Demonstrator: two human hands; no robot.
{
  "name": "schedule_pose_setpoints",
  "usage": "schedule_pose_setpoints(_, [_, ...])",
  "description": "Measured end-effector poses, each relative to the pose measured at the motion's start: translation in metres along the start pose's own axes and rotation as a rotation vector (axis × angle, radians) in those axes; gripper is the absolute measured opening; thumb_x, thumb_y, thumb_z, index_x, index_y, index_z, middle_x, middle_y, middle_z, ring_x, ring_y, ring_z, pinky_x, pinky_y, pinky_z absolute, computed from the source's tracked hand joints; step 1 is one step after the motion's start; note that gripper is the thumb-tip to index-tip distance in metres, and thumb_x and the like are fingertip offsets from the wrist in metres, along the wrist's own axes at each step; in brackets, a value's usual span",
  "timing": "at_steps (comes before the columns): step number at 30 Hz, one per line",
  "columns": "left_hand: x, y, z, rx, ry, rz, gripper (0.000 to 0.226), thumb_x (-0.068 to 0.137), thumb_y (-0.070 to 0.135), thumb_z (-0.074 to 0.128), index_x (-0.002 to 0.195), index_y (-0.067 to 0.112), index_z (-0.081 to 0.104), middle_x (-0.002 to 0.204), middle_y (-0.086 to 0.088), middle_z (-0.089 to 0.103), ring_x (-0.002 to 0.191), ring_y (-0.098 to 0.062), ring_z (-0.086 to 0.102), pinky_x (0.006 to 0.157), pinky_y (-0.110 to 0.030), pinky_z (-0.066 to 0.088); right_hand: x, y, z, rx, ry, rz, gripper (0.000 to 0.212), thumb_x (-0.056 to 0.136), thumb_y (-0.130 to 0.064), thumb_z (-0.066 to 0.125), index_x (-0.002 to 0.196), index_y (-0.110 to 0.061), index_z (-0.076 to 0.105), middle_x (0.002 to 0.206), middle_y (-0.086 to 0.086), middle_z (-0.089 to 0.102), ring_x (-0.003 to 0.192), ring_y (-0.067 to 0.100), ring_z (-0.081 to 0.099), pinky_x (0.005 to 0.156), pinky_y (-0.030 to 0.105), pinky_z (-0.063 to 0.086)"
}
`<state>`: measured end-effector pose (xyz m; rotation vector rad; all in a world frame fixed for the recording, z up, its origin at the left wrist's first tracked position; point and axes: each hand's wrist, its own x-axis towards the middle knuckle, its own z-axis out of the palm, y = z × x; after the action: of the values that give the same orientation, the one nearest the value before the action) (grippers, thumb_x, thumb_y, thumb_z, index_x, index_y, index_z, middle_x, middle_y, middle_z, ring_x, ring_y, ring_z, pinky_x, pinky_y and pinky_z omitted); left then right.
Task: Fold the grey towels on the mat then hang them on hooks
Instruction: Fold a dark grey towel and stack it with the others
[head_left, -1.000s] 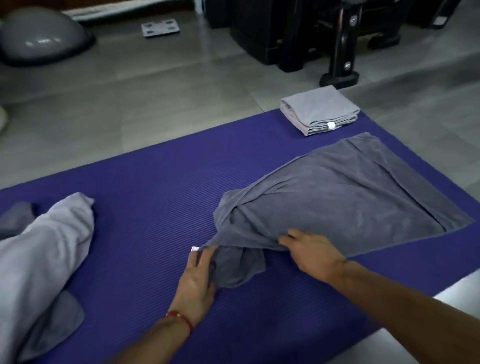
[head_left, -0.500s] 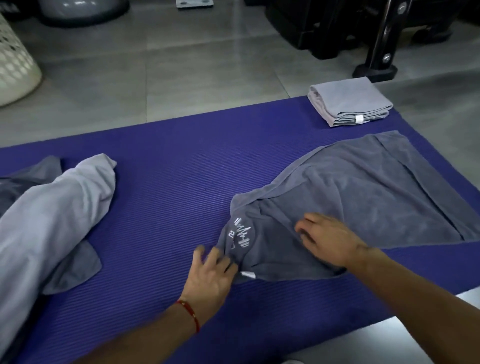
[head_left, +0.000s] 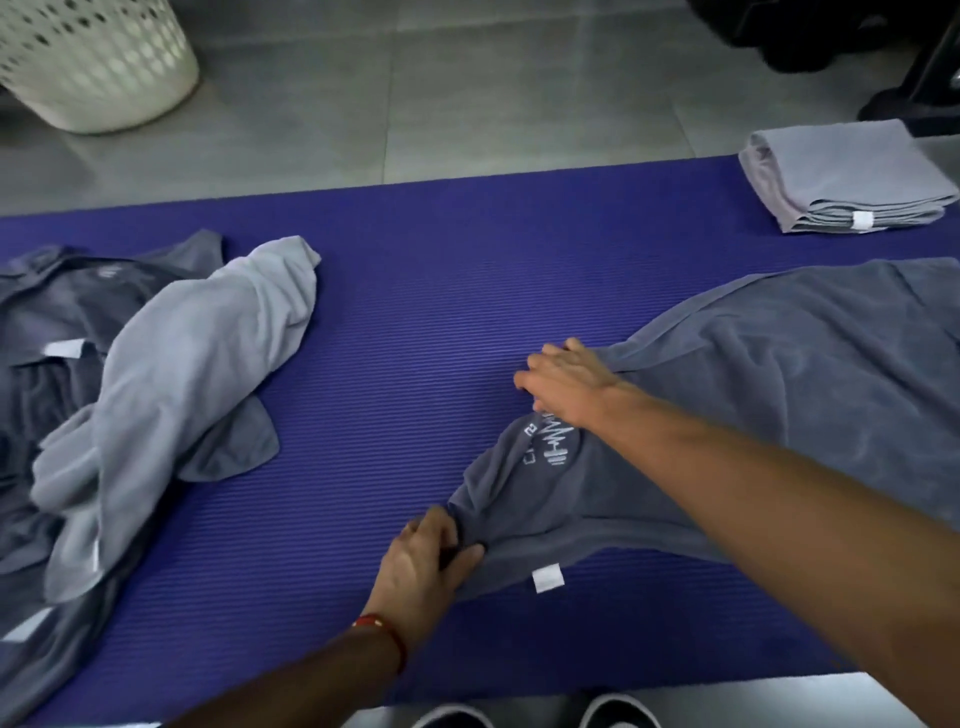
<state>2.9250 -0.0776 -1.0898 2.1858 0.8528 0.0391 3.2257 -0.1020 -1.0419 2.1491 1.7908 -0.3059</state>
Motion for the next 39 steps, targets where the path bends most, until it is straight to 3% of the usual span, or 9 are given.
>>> schedule_pose_setpoints(4, [-0.004,0.003,0.005,0.019,-0.060,-0.121,0.042,0.081,0.041,0.078,0.101,0.027,0.044,0.087,0.011,0.056,0.081,-0.011,0.053,0.070,-0.027,0.037,-0.006,0.009,0.006,0.035,-0.055,0.002,0.029,0.096,-0.032,0.066,0.122,-0.021,0.061,0.118,0.001,0.060,0.118,0.023,0.053,0.106,0.045,0.035])
schedule_pose_setpoints(10, [-0.007,0.007,0.008,0.140,-0.109,-0.128,0.019,0.083,0.026,0.069,0.092,0.031,0.054,0.083,0.012,0.057,0.085,-0.016,0.059,0.070,-0.025,0.036,-0.033,0.048,0.022,0.363,-0.024,0.079,0.016,0.095,-0.033,0.068,0.101,-0.019,0.066,0.097,-0.004,0.049,0.107,0.023,0.057,0.093,0.036,0.044])
schedule_pose_setpoints(19, [-0.024,-0.005,-0.056,-0.043,0.085,-0.309,0.025,0.077,0.009,0.072,0.080,0.033,0.065,0.069,0.014,0.065,0.069,0.002,0.061,0.062,-0.005,0.038,0.031,0.049,-0.117,0.670,0.593,0.127,0.015,0.102,-0.027,0.055,0.108,-0.017,0.064,0.107,0.003,0.070,0.101,0.024,0.062,0.085,0.040,0.049])
schedule_pose_setpoints(23, [-0.034,-0.029,-0.088,-0.130,0.078,-0.464,0.021,0.073,0.012,0.077,0.081,0.029,0.068,0.069,0.009,0.067,0.066,0.002,0.060,0.059,-0.007,0.041,0.088,0.031,-0.126,0.599,0.420,0.238,0.019,0.105,-0.026,0.045,0.115,-0.017,0.057,0.114,0.012,0.068,0.106,0.035,0.060,0.087,0.043,0.050])
schedule_pose_setpoints(28, [-0.043,-0.056,-0.088,-0.231,-0.071,-0.529,0.023,0.062,0.042,0.076,0.083,0.038,0.068,0.068,0.009,0.070,0.056,0.002,0.059,0.060,-0.023,0.052,0.116,0.001,-0.083,0.075,-0.174,0.176,0.041,0.097,-0.023,0.052,0.137,-0.016,0.046,0.140,0.011,0.053,0.126,0.033,0.055,0.097,0.046,0.047])
schedule_pose_setpoints(31, [-0.040,-0.062,-0.088,-0.258,-0.070,-0.550,0.013,0.075,0.039,0.077,0.082,0.031,0.070,0.070,0.005,0.071,0.057,-0.002,0.061,0.064,-0.028,0.055,0.132,-0.024,-0.069,0.063,-0.102,-0.002,0.044,0.101,-0.034,0.049,0.141,-0.017,0.042,0.142,0.009,0.049,0.130,0.033,0.051,0.104,0.050,0.045])
schedule_pose_setpoints(34, [-0.037,-0.060,-0.091,-0.232,-0.070,-0.517,0.023,0.073,0.031,0.075,0.088,0.047,0.066,0.073,0.013,0.072,0.065,0.000,0.065,0.068,-0.025,0.054,0.152,-0.051,-0.066,0.054,-0.088,-0.091,0.046,0.104,-0.038,0.047,0.144,-0.016,0.041,0.144,0.008,0.049,0.130,0.033,0.049,0.105,0.050,0.043])
schedule_pose_setpoints(36, [-0.037,-0.062,-0.091,-0.204,-0.073,-0.528,0.037,0.078,0.019,0.076,0.091,0.052,0.063,0.075,0.019,0.071,0.073,0.001,0.067,0.069,-0.018,0.052,0.166,-0.068,-0.064,0.102,-0.048,-0.077,0.043,0.106,-0.037,0.045,0.142,-0.014,0.043,0.140,0.011,0.052,0.127,0.034,0.050,0.103,0.049,0.043])
schedule_pose_setpoints(39, [-0.036,-0.065,-0.091,-0.219,-0.061,-0.546,0.022,0.083,0.013,0.071,0.087,0.035,0.069,0.074,0.015,0.072,0.068,-0.001,0.068,0.065,-0.021,0.054,0.187,-0.088,-0.063,0.129,0.076,0.015,0.036,0.105,-0.035,0.050,0.130,-0.009,0.053,0.128,0.014,0.062,0.122,0.033,0.053,0.098,0.047,0.043])
